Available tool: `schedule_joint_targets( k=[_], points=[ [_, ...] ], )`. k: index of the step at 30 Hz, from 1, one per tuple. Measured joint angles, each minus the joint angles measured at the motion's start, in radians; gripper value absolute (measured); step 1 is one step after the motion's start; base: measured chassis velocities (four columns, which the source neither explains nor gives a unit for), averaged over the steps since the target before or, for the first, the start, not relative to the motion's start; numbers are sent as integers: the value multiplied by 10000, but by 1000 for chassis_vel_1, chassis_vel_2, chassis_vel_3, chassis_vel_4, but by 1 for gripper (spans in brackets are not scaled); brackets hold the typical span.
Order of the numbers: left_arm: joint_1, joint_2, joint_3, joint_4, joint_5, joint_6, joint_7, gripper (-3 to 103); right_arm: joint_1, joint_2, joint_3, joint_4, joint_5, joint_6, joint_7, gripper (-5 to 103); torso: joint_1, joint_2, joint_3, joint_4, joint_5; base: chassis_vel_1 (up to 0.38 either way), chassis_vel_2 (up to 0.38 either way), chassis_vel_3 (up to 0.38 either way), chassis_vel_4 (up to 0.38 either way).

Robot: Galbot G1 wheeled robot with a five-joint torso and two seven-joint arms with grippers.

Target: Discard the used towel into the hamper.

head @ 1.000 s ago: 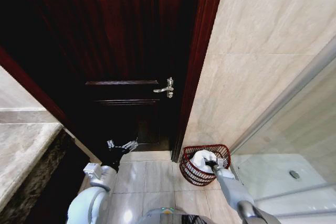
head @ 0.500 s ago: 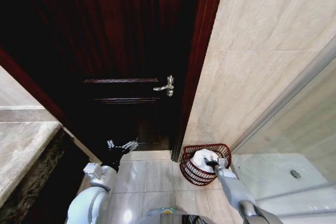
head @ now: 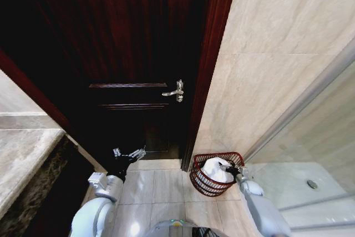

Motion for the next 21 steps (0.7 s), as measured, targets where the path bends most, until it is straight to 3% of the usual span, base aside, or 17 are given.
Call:
schedule_joint_targets(
  k=[5,12,16,21],
  points=[
    [0,0,-1,0,0,0,0,100,-941,-23,325,1589,227,-2,337,100,6,8,6,1,6,0,0,0,0],
    [1,0,0,0,0,0,0,100,-3441,536,1898,5716,627,-13,792,100,12,25,13,-2,0,0,0,0,0],
    [1,-1,-1,0,0,0,0,100,-4551,1035,2763,7668,1238,395,741,100,14,30,16,-2,0,0,0,0,0],
    [0,0,-1,0,0,0,0,100,-5483,1171,3288,9154,1840,703,721,100,15,35,19,-6,0,0,0,0,0]
  ],
)
